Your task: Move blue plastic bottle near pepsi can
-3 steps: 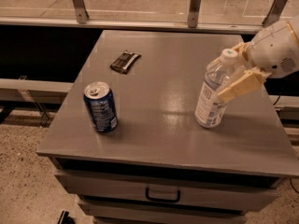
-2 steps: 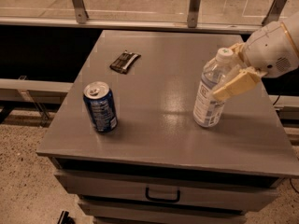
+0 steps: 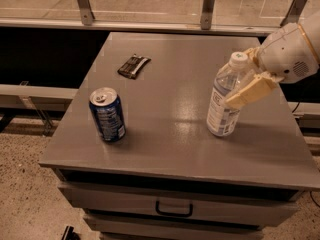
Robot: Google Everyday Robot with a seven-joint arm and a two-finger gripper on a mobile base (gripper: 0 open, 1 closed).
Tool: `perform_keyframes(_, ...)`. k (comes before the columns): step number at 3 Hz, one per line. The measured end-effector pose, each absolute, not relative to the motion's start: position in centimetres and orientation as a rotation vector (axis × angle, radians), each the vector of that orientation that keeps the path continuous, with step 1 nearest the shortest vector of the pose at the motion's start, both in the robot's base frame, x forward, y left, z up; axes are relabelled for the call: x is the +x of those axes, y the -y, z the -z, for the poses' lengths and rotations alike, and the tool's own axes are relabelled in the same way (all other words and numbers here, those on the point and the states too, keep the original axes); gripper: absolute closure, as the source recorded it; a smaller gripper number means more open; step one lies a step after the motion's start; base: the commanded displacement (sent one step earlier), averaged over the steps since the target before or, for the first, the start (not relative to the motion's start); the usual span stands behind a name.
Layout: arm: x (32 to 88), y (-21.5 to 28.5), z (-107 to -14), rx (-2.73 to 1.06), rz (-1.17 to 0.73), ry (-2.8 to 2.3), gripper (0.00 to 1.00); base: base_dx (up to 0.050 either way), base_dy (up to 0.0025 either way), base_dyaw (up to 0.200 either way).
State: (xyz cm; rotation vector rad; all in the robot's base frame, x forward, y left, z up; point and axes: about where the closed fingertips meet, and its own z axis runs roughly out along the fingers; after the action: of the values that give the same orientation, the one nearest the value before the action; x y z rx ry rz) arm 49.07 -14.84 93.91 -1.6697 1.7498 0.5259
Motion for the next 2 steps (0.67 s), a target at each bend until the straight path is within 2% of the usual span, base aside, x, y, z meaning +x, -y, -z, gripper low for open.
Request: perform_keyframes(2, 50.7, 11.7, -94.9, -1.694, -0.576, -1.69, 1.0, 0.0, 0.0, 0.0)
